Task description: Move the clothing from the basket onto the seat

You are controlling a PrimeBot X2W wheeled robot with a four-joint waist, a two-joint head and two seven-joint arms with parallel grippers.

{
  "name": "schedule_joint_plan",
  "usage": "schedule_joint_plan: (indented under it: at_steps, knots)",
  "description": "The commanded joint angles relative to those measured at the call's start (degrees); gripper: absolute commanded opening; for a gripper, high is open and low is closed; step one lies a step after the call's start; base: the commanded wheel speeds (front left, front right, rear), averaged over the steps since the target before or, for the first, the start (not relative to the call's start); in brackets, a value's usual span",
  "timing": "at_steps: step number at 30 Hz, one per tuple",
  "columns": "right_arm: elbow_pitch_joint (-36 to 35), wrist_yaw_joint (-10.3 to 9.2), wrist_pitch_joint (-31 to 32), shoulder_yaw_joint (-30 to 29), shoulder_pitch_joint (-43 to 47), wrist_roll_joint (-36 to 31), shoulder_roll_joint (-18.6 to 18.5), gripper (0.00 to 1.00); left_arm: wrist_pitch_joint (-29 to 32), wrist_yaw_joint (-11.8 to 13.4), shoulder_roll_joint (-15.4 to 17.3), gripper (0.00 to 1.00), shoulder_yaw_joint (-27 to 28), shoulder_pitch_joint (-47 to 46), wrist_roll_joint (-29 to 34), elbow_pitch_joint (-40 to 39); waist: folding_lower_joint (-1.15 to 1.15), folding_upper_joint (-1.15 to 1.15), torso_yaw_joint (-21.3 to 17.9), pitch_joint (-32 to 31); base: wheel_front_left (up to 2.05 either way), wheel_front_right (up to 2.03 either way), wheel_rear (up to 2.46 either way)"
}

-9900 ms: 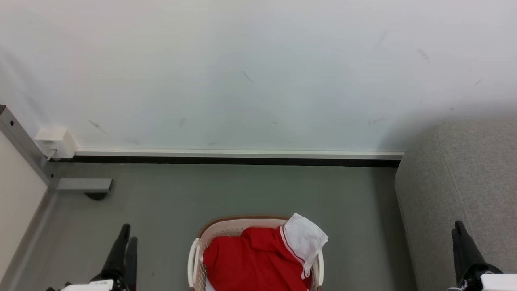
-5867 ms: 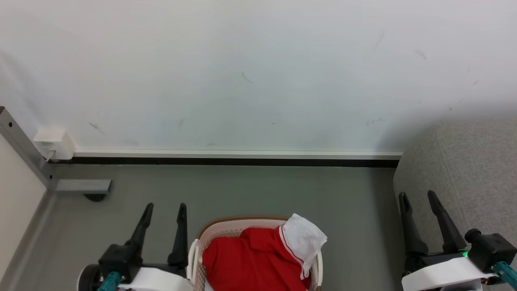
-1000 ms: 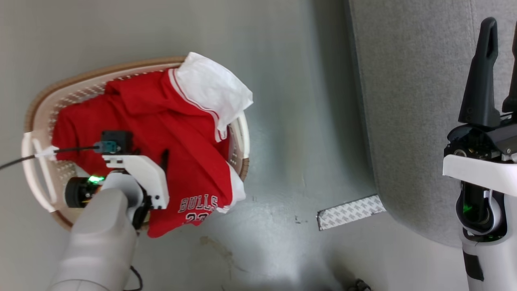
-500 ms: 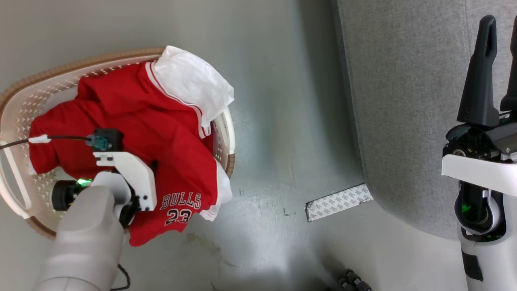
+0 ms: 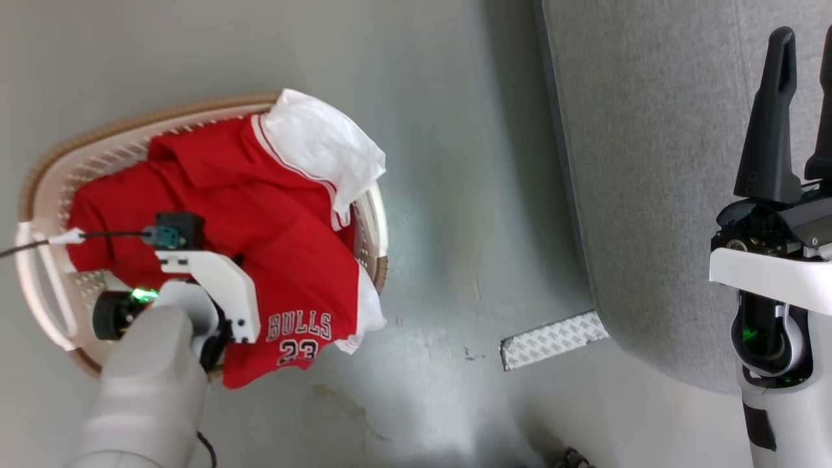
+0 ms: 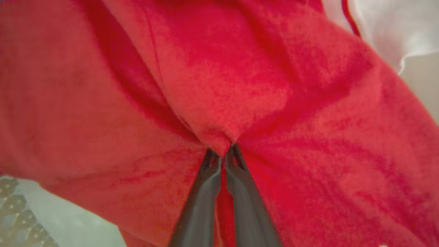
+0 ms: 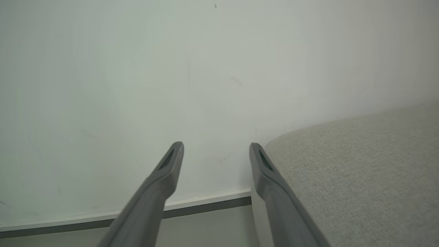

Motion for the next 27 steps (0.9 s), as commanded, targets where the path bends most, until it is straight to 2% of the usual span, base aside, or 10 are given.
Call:
schedule_joint_plan:
  at_steps: [1, 10, 16, 27]
  knots:
    - [0.18, -0.12, 0.06, -0.32, -0.14, -0.63, 0.15, 1.0, -0.62, -0.09, -0.26, 0.0, -0.26, 1.12, -0.52, 0.1, 0.0, 0.0, 0.74, -1.46, 0.0, 0.0, 0.0]
    - [1.56, -0.12, 0.06, -1.09, 2.07, -3.09, 0.1, 1.0, -5.84, -0.03, -4.23, 0.0, -4.12, 6.01, -5.04, -1.42, 0.0, 0.0, 5.25, -10.59, 0.0, 0.0, 0.0]
    - [3.01, -0.12, 0.06, -0.9, 3.76, -4.09, -1.07, 1.0, -9.23, -0.04, -5.56, 0.0, -8.49, 9.96, -9.37, -4.03, 0.0, 0.0, 8.72, -17.45, 0.0, 0.0, 0.0]
    - [5.66, -0.12, 0.06, -0.48, 8.26, -3.49, -3.6, 1.0, -14.29, -0.04, -4.9, 0.0, -17.49, 16.15, -17.34, -11.67, 0.0, 0.0, 13.34, -29.13, 0.0, 0.0, 0.0]
